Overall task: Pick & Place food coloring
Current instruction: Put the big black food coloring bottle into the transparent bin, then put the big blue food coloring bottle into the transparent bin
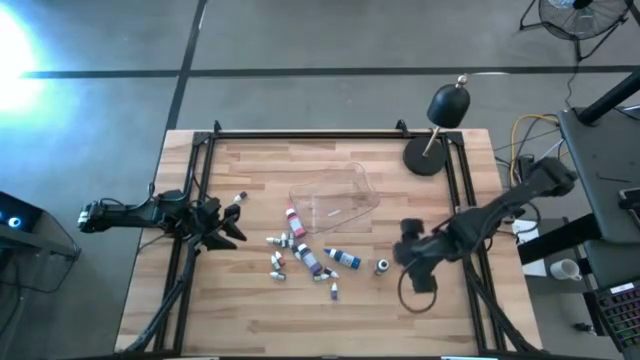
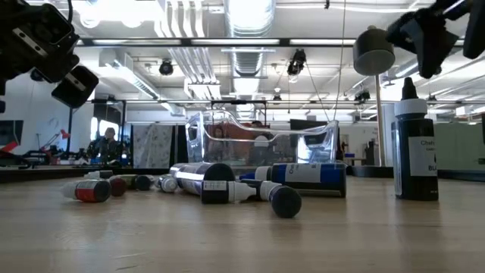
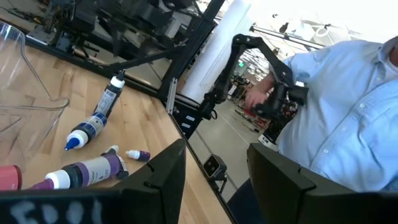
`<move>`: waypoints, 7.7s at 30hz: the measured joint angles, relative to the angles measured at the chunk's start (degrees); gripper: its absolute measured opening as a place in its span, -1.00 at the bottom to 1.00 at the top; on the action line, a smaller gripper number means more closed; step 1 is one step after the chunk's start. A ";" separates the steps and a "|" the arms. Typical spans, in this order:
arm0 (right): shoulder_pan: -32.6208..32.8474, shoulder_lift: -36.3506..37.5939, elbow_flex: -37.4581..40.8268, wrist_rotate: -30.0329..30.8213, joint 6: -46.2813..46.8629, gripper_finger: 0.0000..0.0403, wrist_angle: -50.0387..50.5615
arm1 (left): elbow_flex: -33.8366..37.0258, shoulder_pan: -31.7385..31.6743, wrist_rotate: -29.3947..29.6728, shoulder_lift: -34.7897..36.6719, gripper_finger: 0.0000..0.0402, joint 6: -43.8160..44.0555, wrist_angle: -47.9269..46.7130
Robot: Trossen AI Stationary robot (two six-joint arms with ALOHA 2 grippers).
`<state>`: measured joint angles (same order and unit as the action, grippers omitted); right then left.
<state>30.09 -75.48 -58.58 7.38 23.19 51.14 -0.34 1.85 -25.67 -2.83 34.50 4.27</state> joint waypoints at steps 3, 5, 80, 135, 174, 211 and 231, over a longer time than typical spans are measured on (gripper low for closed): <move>0.39 -3.75 -1.10 1.52 -3.27 0.25 -0.86 | 0.00 0.00 -0.01 0.00 -0.27 0.00 0.00; 0.13 -5.57 -1.21 3.76 -3.89 0.28 -0.97 | 0.00 0.01 -0.02 0.00 -0.27 0.00 0.00; -35.99 -18.40 -12.96 3.11 -6.41 -0.49 -2.58 | 0.00 0.00 0.00 0.00 -0.27 0.00 0.00; -15.16 -42.51 -26.13 1.78 6.61 0.13 -16.06 | 0.00 0.01 -0.01 0.00 -0.27 0.00 0.00; -17.34 -41.25 -30.59 4.45 3.99 -0.55 -7.01 | 0.00 0.00 -0.01 0.00 -0.27 0.02 0.00; -2.45 -31.15 1.26 58.34 93.16 -0.48 -0.23 | 0.00 0.01 0.00 0.00 -0.27 0.01 0.00; -2.62 -31.15 -1.79 53.77 84.44 -0.20 -0.81 | 0.00 0.00 0.00 0.00 -0.27 0.01 0.00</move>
<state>27.46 -106.63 -60.36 61.15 107.63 50.33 -0.34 1.85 -25.67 -2.83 34.51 4.27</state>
